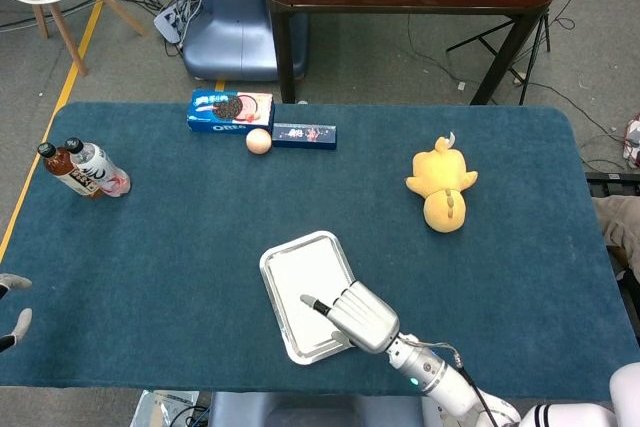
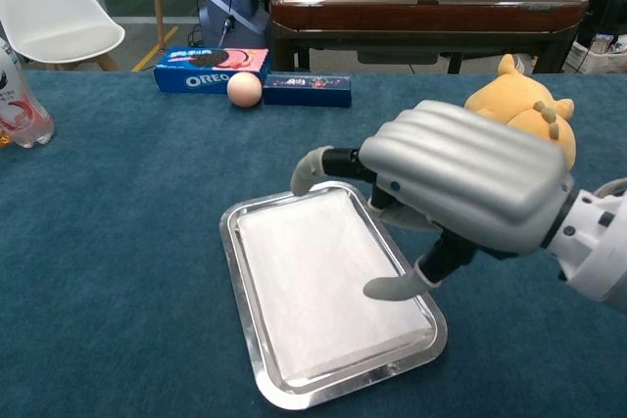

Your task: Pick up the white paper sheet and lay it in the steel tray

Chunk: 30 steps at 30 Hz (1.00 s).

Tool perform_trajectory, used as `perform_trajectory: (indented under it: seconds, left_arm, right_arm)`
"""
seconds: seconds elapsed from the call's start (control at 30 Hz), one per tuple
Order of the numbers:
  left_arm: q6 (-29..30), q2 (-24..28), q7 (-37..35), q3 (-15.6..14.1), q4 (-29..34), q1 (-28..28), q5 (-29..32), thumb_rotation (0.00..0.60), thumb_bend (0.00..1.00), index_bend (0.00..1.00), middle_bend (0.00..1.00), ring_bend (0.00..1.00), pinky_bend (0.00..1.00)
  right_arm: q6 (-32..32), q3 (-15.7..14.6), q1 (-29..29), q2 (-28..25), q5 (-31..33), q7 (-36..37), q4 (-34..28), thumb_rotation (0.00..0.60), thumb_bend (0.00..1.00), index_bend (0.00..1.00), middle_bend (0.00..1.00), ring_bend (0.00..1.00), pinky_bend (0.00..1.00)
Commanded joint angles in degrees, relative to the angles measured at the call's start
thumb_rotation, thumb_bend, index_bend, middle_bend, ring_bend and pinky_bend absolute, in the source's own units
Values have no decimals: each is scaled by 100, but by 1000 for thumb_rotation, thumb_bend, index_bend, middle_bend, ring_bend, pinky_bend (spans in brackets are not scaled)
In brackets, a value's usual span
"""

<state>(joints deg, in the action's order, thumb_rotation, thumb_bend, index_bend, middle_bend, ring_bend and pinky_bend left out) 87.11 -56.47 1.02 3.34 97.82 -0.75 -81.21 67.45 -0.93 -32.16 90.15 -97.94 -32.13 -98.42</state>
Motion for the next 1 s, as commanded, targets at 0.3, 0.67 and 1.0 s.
perform_trajectory:
  seconds: [0.3,0.67,1.0]
  left_arm:
    - [-70,-37,73,-1,-7,-31,38,600,355,387,343,237,378]
    - [-94,-186,142,8,-107,-97,-29,600,355,389,343,237,378]
    - [-13,-433,123,13,-354,-163,-240,600,355,391,342,237,380]
  right_arm:
    - [605,134,404,-918,-39,-397,-127,600,0,659,891,824,954]
    - [1548,125,1192,-1764,158,-336,47,600,0,651,532,489,592]
    - [2039,208,1933,-2120,1001,-5,248,600,0,644,511,426,382]
